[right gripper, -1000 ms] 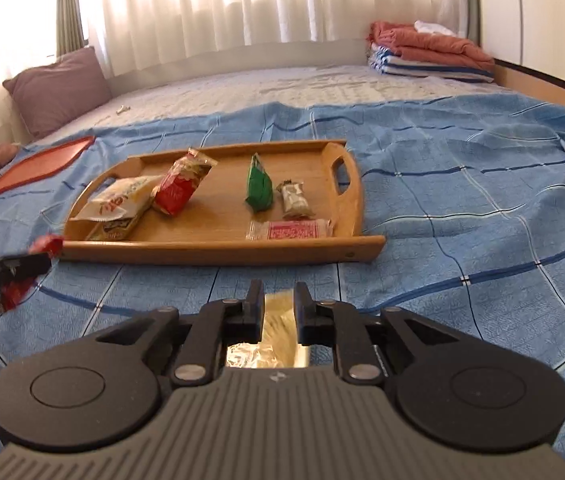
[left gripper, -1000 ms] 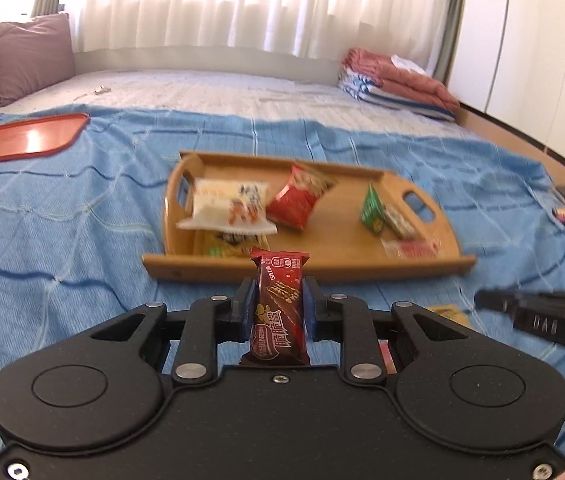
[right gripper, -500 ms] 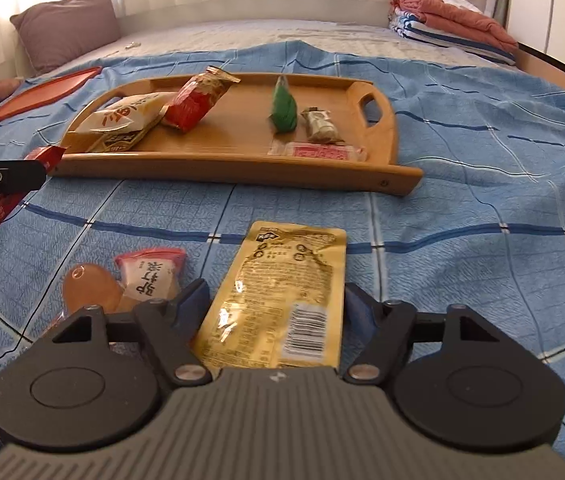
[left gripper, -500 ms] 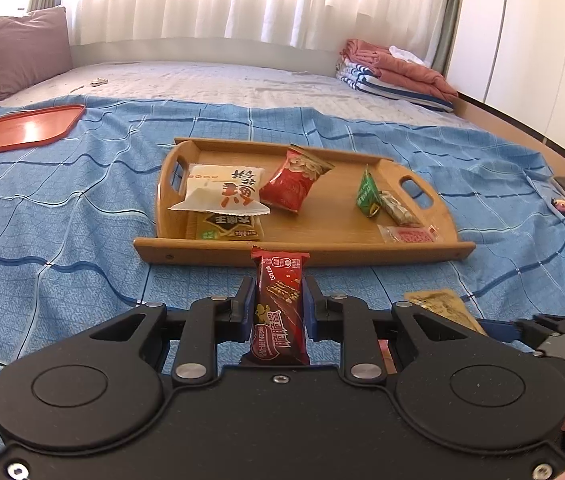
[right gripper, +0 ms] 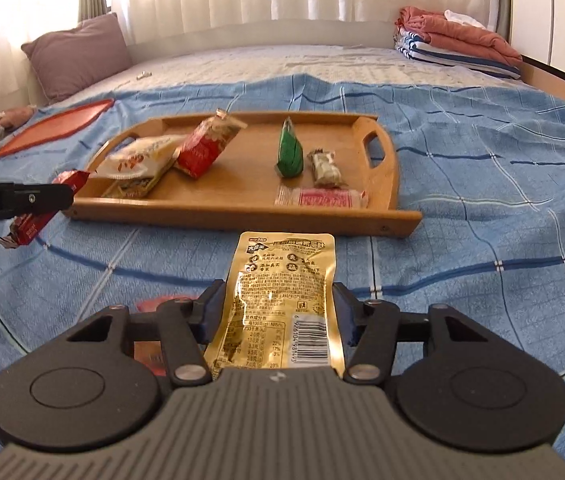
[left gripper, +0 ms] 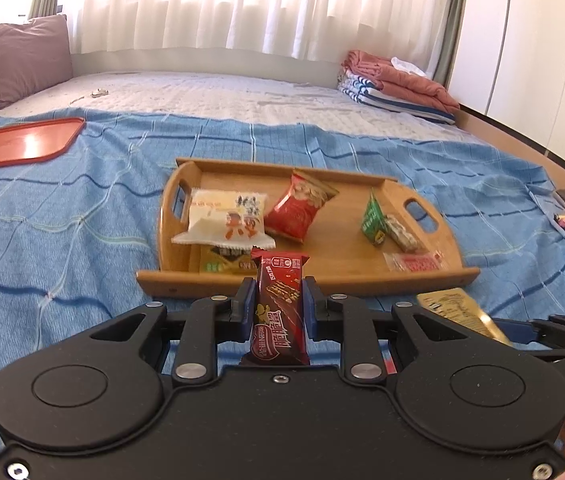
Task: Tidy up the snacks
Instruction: 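Carry the red packet and gold packet over the wooden tray with both tools, then open both tools to drop the red packet and gold packet onto the tray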
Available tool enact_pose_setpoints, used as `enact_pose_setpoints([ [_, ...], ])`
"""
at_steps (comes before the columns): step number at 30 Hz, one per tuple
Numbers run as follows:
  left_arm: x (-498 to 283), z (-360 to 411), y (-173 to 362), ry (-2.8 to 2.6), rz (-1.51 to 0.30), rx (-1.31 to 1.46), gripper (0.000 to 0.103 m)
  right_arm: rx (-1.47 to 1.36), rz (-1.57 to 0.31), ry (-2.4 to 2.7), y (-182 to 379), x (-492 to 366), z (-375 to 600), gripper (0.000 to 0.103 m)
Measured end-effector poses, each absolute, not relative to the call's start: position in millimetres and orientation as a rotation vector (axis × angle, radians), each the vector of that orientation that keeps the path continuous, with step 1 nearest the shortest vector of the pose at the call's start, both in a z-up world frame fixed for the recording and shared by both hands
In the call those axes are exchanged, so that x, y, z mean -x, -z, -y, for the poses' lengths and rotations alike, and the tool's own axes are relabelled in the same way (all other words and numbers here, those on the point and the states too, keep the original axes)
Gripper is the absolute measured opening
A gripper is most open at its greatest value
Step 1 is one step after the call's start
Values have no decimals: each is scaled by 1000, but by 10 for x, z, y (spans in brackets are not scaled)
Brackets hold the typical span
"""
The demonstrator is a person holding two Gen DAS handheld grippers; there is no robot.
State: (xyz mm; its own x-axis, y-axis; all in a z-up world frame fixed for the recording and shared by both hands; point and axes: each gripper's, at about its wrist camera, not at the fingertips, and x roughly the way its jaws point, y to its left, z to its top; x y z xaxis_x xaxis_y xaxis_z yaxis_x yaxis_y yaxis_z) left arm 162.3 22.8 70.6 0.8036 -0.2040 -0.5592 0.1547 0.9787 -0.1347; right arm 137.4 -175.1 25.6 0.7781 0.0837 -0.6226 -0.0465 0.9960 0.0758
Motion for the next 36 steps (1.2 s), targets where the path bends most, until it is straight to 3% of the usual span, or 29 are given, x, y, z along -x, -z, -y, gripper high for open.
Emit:
enact_pose_setpoints([
  [14,-2835,-374,-1052,166,-616,143,23,-231,-697,-44,-744,-2490,2302,59],
  [24,-3877,-371,-664,133,-742,180,23,-267,-755,9,-678,-3349,2446,59],
  [36,-4181,-401,-247,89,-787,160,23,-253,-812,18,-278,-3736,2380,60],
])
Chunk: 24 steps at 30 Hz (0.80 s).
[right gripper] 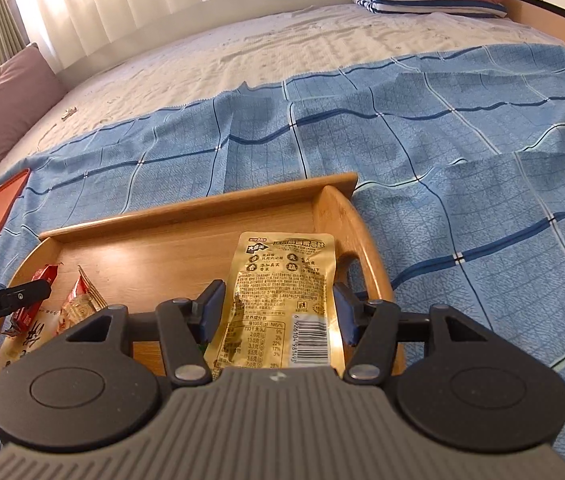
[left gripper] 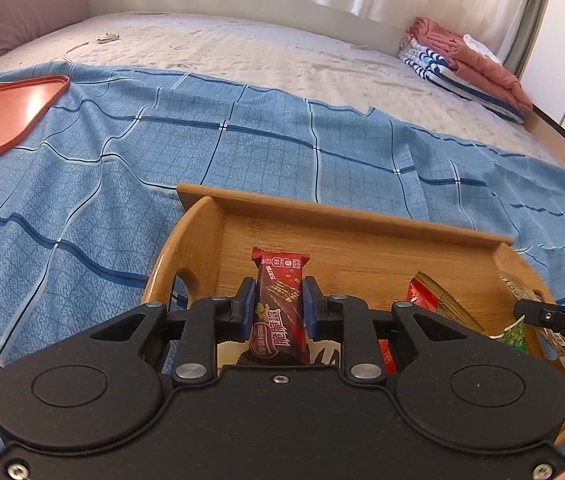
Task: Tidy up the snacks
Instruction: 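Open both tools to drop the red packet and gold packet onto the tray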
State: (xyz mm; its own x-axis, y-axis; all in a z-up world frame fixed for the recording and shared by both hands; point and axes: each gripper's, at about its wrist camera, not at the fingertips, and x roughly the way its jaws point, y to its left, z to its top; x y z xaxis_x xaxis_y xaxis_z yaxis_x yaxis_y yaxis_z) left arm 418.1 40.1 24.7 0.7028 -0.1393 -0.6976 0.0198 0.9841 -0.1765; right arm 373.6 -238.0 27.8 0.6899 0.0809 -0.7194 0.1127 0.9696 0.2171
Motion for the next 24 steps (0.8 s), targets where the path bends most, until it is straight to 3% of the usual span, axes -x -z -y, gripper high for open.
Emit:
enact_pose_setpoints([
  [9,-4163,-407,-264,100,-774,159,24,-267,-806,6,-164,-3759,2357,63],
  [10,-4142,-415,-275,99,-767,168,34,-270,-801,2,-166,-3750,2354,67],
  [11,-4119,-423,-293,102,-760,177,53,-276,-791,1,-175,-3735,2355,72],
  [13,-4053,-431,-352,118,-734,180,68,-297,-766,-4,-213,-3687,2376,80],
  [24,-3410,-351,-769,155,-659,99,86,-299,-696,-42,-585,-3176,2376,91],
])
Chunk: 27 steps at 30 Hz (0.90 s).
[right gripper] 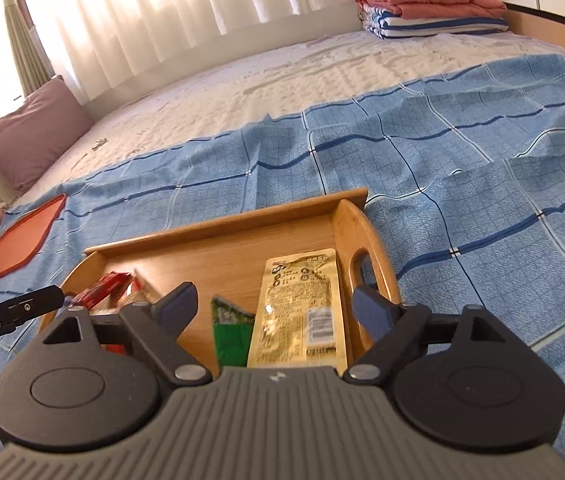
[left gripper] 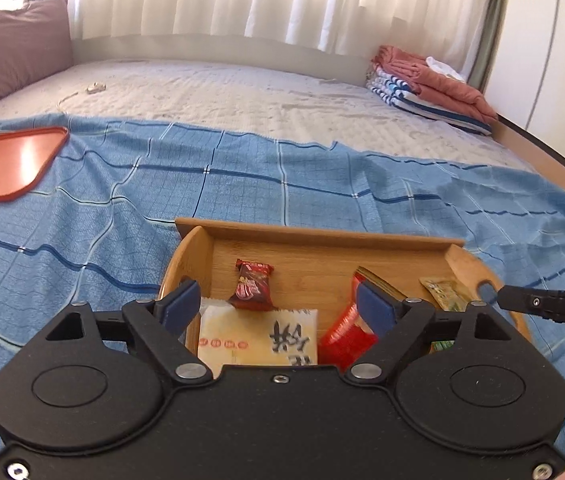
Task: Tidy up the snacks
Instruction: 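Open both tools to drop the red packet and gold packet onto the tray, then move both tools back over the remaining snack pile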
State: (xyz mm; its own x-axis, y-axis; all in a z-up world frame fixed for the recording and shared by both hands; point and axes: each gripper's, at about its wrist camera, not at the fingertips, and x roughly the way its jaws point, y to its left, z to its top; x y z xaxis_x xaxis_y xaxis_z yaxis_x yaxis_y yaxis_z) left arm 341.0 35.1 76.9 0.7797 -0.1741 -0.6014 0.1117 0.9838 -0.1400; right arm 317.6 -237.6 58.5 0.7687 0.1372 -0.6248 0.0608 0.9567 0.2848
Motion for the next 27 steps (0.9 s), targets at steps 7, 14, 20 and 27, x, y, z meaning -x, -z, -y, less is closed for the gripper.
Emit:
enact_pose_setpoints([
  [7,-2705,-324,-1027,174,-612,65,90,-223,-645,-91,-829,-2560,2267,95],
  [14,-2016,-264,-1218,183,-584,21,93,-121,-571,-134,-974,-1883,2115,99],
  [20,-1435,-89,-1198,236,-545,-53,95,-68,-529,-166,-933,-1377,2036,101],
  [27,-1007,-50,-1009,284,-581,23,95,5,-526,-152,-762,-959,2009,101],
])
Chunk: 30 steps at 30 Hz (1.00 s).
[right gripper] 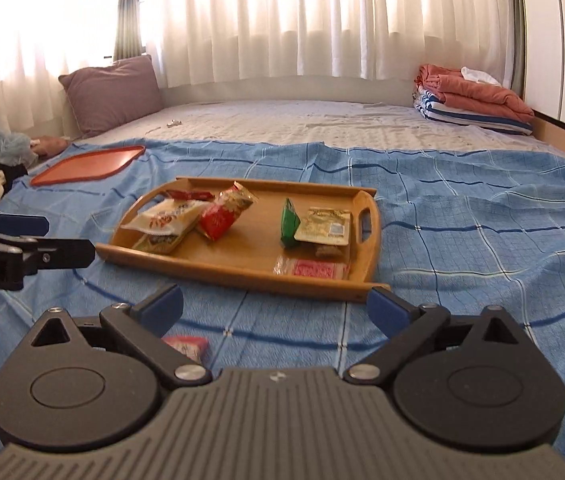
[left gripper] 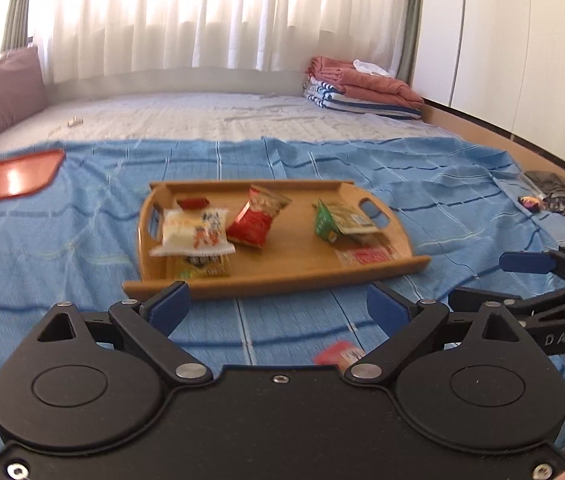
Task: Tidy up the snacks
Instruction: 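Move both tools back over the remaining snack pile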
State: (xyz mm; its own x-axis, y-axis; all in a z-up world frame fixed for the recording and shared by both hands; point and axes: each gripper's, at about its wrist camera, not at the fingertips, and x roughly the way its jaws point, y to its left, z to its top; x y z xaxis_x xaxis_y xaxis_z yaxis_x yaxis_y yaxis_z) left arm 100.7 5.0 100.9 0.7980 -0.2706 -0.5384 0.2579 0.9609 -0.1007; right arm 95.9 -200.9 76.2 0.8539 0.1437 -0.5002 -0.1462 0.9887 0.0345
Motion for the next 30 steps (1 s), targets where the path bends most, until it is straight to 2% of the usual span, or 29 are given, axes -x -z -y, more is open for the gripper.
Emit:
enact_pose_setpoints([
  [13,-577,106,-436,323,-595,-86,95,111,-571,-155,-203,-599,1891,101],
  [30,-540,324,0,394,-660,-138,95,167,-596,-197,123,-636,1822,103],
])
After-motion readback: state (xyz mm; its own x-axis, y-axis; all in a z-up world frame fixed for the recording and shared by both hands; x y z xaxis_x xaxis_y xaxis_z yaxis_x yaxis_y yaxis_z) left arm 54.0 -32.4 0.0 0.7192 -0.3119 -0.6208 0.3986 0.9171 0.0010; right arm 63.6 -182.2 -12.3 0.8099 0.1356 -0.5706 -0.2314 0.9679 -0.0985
